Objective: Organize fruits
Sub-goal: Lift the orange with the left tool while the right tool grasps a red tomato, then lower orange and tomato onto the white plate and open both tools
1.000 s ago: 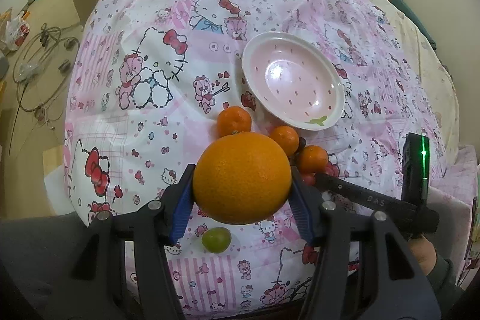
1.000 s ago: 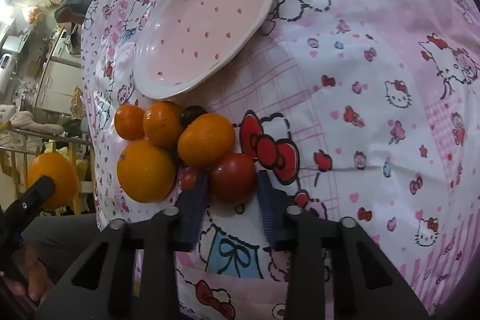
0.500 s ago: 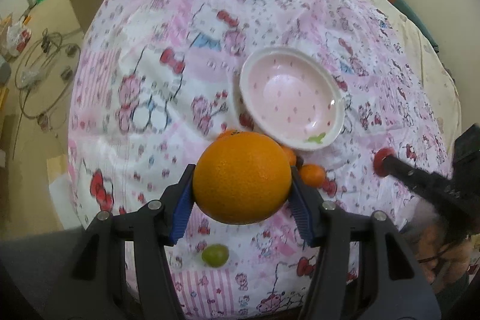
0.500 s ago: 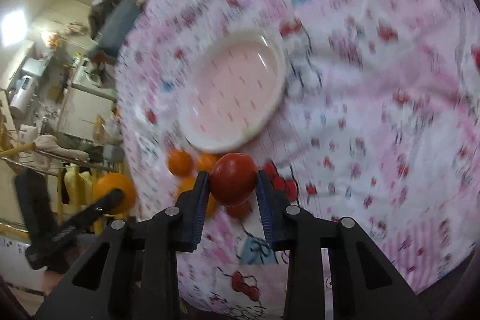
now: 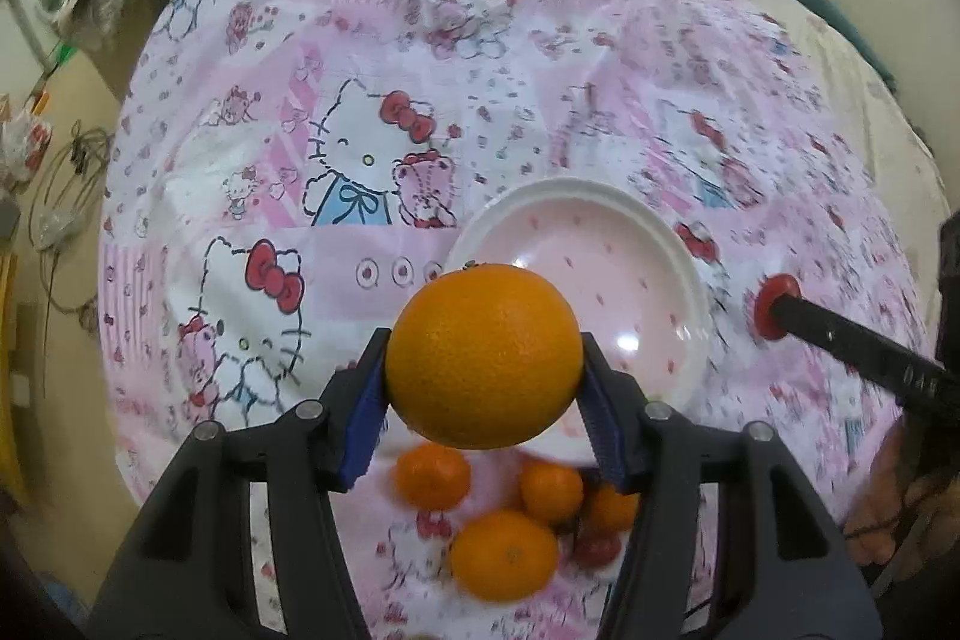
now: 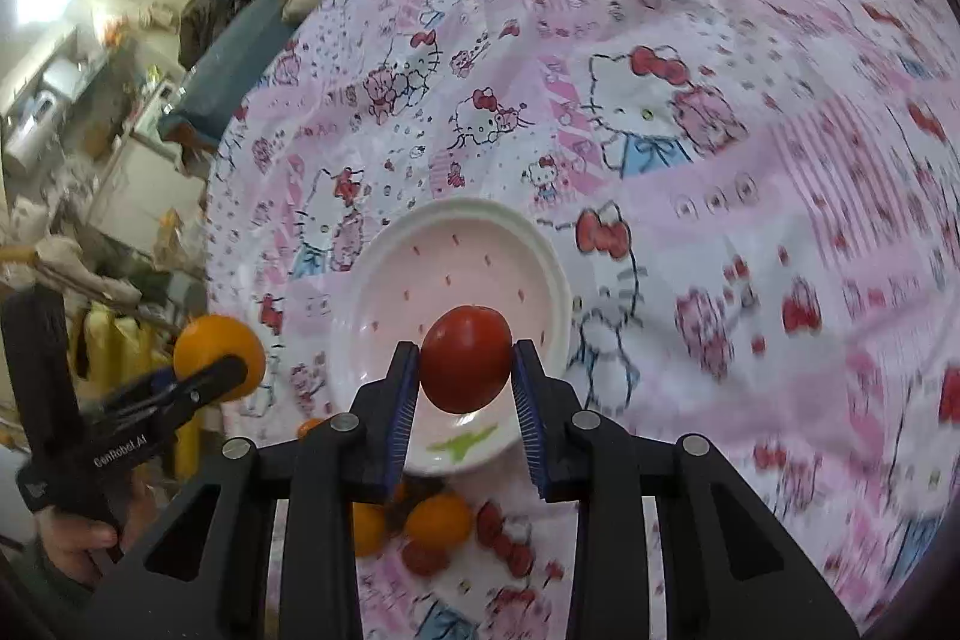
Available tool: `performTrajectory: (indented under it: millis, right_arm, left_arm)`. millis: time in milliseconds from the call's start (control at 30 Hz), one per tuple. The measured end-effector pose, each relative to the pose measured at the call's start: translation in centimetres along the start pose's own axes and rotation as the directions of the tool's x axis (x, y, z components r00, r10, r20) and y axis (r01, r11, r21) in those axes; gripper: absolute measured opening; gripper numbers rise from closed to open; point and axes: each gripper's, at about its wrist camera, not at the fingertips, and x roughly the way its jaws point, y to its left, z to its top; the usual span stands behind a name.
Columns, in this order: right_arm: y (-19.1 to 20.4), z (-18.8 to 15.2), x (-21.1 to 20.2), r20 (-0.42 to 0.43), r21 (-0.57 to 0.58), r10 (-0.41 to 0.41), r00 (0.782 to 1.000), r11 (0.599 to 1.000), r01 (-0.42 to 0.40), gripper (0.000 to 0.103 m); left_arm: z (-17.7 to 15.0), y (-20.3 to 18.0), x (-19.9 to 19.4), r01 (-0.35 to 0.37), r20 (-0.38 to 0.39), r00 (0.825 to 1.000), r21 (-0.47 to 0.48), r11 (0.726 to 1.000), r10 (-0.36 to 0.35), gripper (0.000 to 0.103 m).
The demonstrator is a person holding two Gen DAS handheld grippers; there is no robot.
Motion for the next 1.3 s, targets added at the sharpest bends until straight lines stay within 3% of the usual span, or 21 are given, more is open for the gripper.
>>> performTrajectory:
  millis: [133, 267, 600, 1167, 1200, 1233, 1267, 1300]
  right_arm:
    - [0.0, 1.6, 2.6, -0.026, -0.045, -0.032, 0.999, 0.999, 0.031, 0.033]
    - [-0.6, 3.0, 5.5, -0.063, -0.054, -0.04, 0.997, 0.998, 0.036, 0.033]
    - [-1.3, 5.0, 10.4, -0.134, -0.01, 0.023, 0.991, 1.0, -0.025, 0.033]
    - [-2.7, 6.0, 11.0, -0.13, 0.093, 0.117, 0.985, 0.99, -0.106, 0.037]
    - [-2.7, 6.1, 10.8, -0.121, 0.089, 0.116, 0.986, 0.99, -0.106, 0.039]
    - [-2.6, 6.2, 10.6, -0.112, 0.088, 0.117, 0.987, 0.99, -0.108, 0.047]
    - [-2.7, 6.3, 10.4, -0.1, 0.092, 0.121, 0.988, 0.989, -0.112, 0.061]
    - [-2.8, 6.4, 10.1, -0.086, 0.097, 0.122, 0.989, 0.989, -0.114, 0.066]
  left_arm:
    - [1.4, -0.7, 3.0, -0.018, 0.004, 1.0, 0.034, 0.999, 0.017, 0.054]
    - [2.1, -1.5, 5.7, 0.015, -0.022, 1.0, 0.069, 0.998, -0.013, 0.054]
    - [2.8, -2.4, 9.9, 0.043, -0.097, 0.995, 0.098, 0.994, -0.033, 0.054]
    - [2.6, -3.2, 10.9, 0.039, -0.114, 0.993, 0.13, 0.991, -0.024, 0.055]
    - [2.5, -3.3, 10.9, 0.038, -0.111, 0.994, 0.134, 0.99, -0.023, 0.055]
    - [2.5, -3.3, 10.9, 0.037, -0.111, 0.994, 0.134, 0.99, -0.022, 0.055]
    - [2.6, -3.2, 11.0, 0.038, -0.112, 0.993, 0.131, 0.991, -0.023, 0.055]
    - [2.6, -3.2, 11.0, 0.04, -0.113, 0.993, 0.127, 0.991, -0.025, 0.055]
